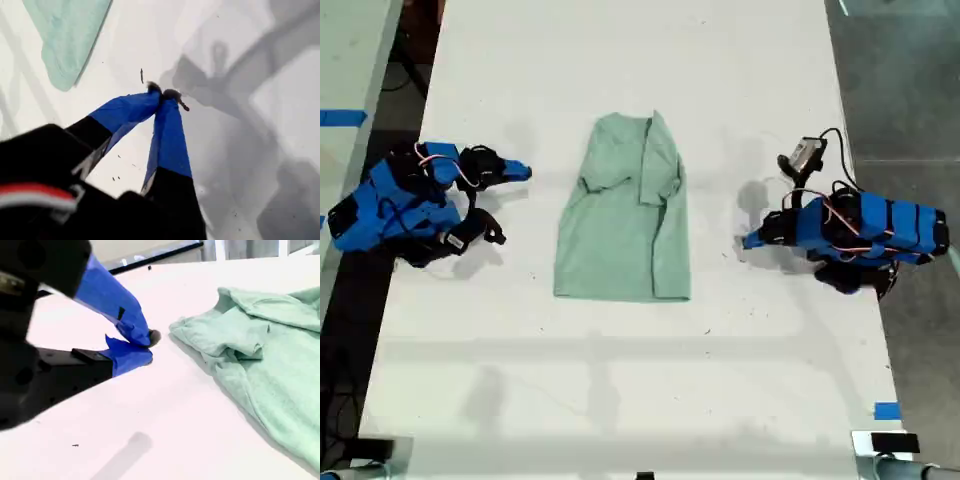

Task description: Fold t shirt

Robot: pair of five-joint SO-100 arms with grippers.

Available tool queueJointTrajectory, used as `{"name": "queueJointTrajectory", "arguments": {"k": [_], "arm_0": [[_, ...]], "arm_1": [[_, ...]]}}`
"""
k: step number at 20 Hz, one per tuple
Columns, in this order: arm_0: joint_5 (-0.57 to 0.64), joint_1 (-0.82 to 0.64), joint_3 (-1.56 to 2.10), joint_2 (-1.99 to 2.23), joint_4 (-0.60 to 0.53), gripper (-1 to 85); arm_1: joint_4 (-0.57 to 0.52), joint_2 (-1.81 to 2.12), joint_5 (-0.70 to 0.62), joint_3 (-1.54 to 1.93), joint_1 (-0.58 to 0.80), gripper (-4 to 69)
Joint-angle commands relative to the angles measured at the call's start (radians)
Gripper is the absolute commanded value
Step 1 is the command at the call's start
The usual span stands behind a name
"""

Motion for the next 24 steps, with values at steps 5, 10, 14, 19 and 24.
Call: {"name": "queueJointTrajectory", "arguments": {"k": [5,10,14,19,24], "arm_0": [[-0.031,0.078,0.0,0.008,-0.015,0.0],[-0.092,0.16,-0.052,0.006,-0.012,-0.1],[-0.302,0.443,-0.368,-0.512,-0.011,-0.1],[-0.344,0.693,-1.104,-1.333,0.202,0.0],[-0.331,0.667,-1.045,-1.499,0.071,13.1]], "arm_1": [[0.003,0.012,0.021,0.044,-0.017,1.0],[0.003,0.012,0.021,0.044,-0.017,1.0],[0.003,0.012,0.021,0.044,-0.012,1.0],[0.003,0.012,0.023,0.044,-0.014,1.0],[0.003,0.012,0.023,0.044,-0.017,1.0]]}}
